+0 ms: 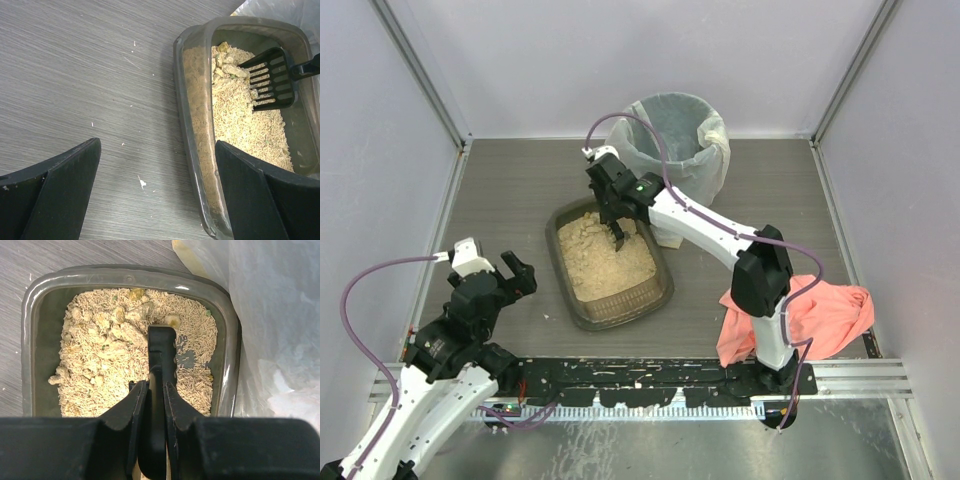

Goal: Clean the litter box

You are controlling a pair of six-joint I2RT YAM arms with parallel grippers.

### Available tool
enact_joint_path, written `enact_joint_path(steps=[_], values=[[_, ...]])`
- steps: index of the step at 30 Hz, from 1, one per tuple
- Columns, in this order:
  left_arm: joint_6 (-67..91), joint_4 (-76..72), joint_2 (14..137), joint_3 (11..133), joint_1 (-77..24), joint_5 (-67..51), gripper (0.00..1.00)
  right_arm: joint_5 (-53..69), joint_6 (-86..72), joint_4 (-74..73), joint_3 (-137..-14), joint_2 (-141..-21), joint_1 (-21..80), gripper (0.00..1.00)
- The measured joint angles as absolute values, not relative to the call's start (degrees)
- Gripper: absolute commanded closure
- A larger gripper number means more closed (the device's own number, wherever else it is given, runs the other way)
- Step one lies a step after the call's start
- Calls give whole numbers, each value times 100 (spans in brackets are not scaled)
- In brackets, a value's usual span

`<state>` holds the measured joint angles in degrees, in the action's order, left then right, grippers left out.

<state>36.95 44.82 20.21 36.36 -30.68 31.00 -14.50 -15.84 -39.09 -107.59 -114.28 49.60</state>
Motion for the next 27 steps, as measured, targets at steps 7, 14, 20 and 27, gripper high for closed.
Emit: enact_joint_path(steps=[7,14,20,27], values=[[3660,4475,2088,3636,-3068,3057,2,-1107,-2078,-3551,-10232,-11126,4687,99],[3651,4456,2139,3636,-3068,3022,2,-869,-2585,-3011,-9424,-10687,4392,99],[3614,4447,2274,3684,-3068,2976,2,-819,-3070,-2381,-8552,-10232,4335,99],[3509,4440,2493,3854,-3068,2847,2,-550,-3671,-1793,-7776,-9878,4165,99]])
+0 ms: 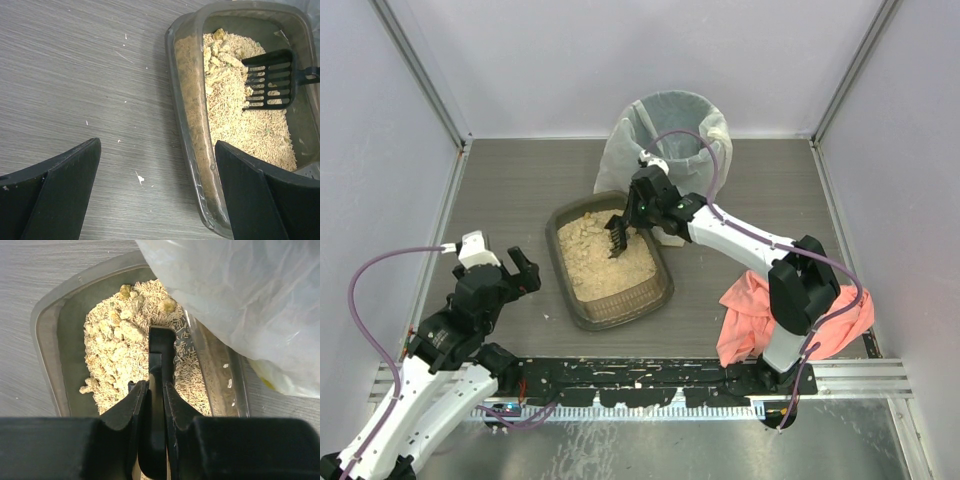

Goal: Clean the litter box

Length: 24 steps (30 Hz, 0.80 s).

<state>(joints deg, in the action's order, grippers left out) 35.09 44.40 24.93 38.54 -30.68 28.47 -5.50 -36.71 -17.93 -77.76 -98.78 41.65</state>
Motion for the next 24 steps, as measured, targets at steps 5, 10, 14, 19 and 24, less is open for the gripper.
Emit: enact_joint_path(steps=[5,10,14,19,24], values=[[3507,4442,2650,3879,-3068,2707,2,-421,-4010,-1522,-7496,-9800,4051,99],[3487,4438,2812,3955,-3068,2589,2,-410,-4278,-1210,-7168,-9697,4047,99],[3457,4438,2884,4007,-3068,2541,2,-443,-4491,-965,-6851,-9544,4051,99],[3382,4445,2910,4058,-3068,2512,2,-552,-4810,-626,-6364,-9303,4069,99],[3345,4477,2978,4233,-3068,2453,2,-683,-5092,-360,-5948,-9050,4128,99]])
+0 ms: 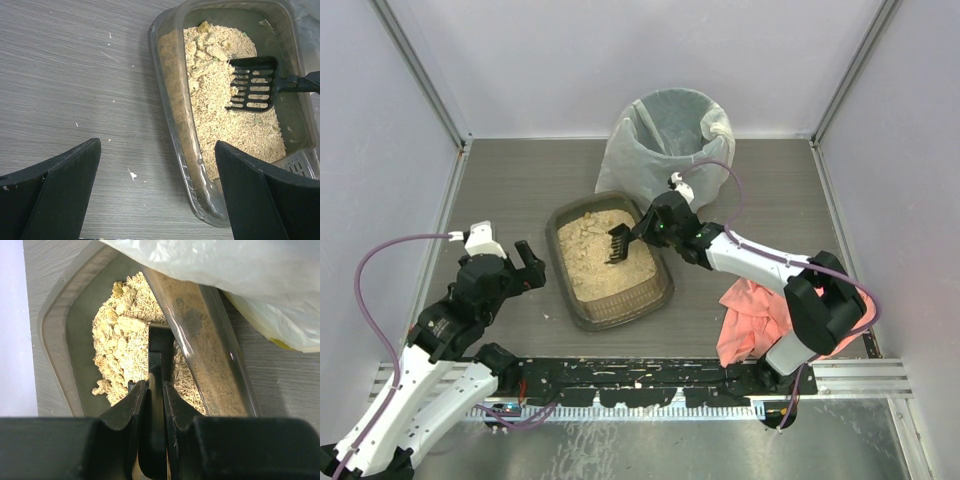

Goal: Clean the litter box

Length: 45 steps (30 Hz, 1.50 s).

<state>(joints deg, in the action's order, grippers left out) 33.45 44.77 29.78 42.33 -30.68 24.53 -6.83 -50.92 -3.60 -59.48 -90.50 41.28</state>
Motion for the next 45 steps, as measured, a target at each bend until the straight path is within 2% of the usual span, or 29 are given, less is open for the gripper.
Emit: enact_joint_path(steps=[15,32,45], values=[[3144,4718,3138,4637,-3068,2353,2,-836,-5774,650,-4858,-8573,4195,99],[3041,4790,3203,4698,-3068,2202,2,-836,-6088,1393,-4193,-7856,4121,99],[3037,4790,3223,4698,-3068,2206,2,-27,-6171,2106,-3341,-6982,3538,99]])
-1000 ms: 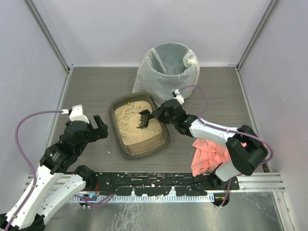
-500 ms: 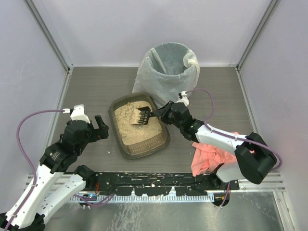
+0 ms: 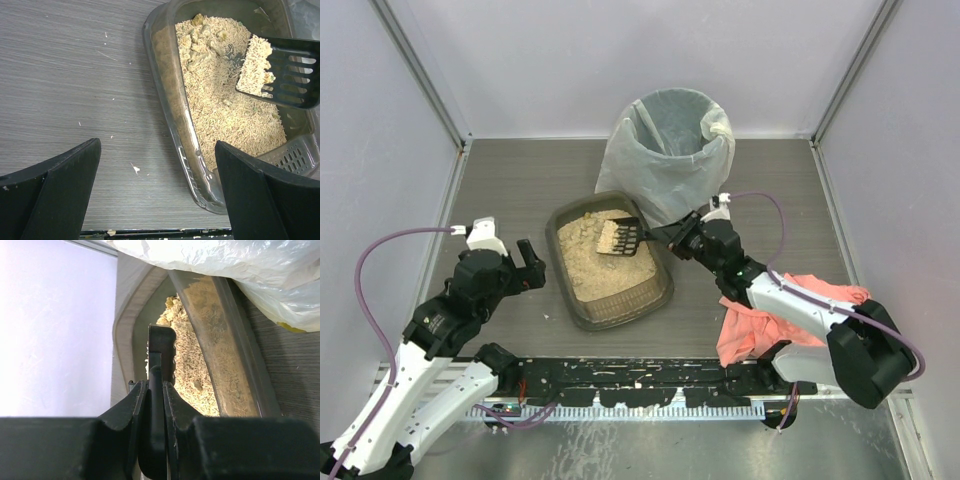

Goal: Clean the litter box

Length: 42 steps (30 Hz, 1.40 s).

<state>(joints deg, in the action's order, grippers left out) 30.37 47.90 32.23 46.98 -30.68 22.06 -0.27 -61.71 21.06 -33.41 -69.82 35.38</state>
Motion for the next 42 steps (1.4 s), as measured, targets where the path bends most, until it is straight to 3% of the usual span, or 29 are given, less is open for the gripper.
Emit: enact_joint_path(steps=[12,19,42], values=[[3033,4744,3347,4733,-3068,2204,2,1612,-6716,3616,-2488,-6877,2563,99],[2882,4742,3352,4945,-3068,2252,2,2211,-7295,4687,-2333,-7397,2412,99],[2657,4698,3586,5065,-3068,2329,2,2729,-7797,5374,-2187,-7797,2204,99]])
